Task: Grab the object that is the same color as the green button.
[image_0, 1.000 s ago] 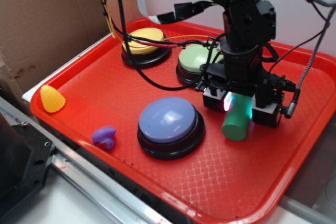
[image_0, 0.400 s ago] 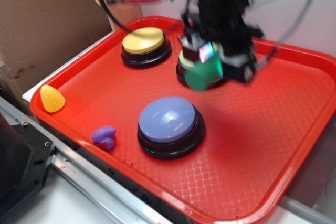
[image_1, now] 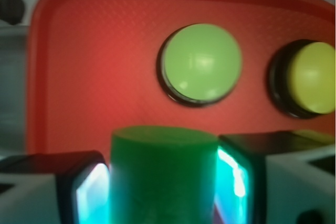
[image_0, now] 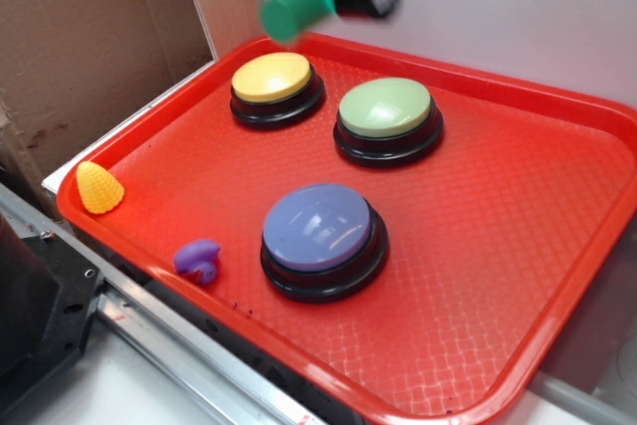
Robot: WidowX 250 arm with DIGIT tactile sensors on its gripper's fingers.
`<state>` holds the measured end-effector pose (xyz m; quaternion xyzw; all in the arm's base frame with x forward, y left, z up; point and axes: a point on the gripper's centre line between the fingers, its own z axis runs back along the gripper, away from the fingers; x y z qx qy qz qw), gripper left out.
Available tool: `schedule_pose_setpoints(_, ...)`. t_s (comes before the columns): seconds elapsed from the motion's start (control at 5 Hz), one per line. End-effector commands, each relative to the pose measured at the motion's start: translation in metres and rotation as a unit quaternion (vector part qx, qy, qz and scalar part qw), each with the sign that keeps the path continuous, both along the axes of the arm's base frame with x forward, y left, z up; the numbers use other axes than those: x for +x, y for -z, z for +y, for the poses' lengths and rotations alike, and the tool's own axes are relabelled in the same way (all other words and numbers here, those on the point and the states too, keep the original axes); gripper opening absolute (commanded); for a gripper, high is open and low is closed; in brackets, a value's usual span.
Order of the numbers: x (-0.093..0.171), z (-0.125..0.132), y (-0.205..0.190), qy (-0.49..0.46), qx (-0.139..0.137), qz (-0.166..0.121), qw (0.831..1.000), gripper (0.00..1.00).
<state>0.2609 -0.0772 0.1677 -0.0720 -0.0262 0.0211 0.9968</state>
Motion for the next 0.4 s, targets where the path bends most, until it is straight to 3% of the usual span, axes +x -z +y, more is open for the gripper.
schedule_pose_setpoints(0.0, -0.0263, 0.0625, -0.0359, -0.077, -0.022, -0.050, 0.996, 0.00)
schedule_pose_setpoints(0.2, -0.0303, 0.0657, -0.0333, -0.069, -0.010, -0.056, 0.996, 0.00)
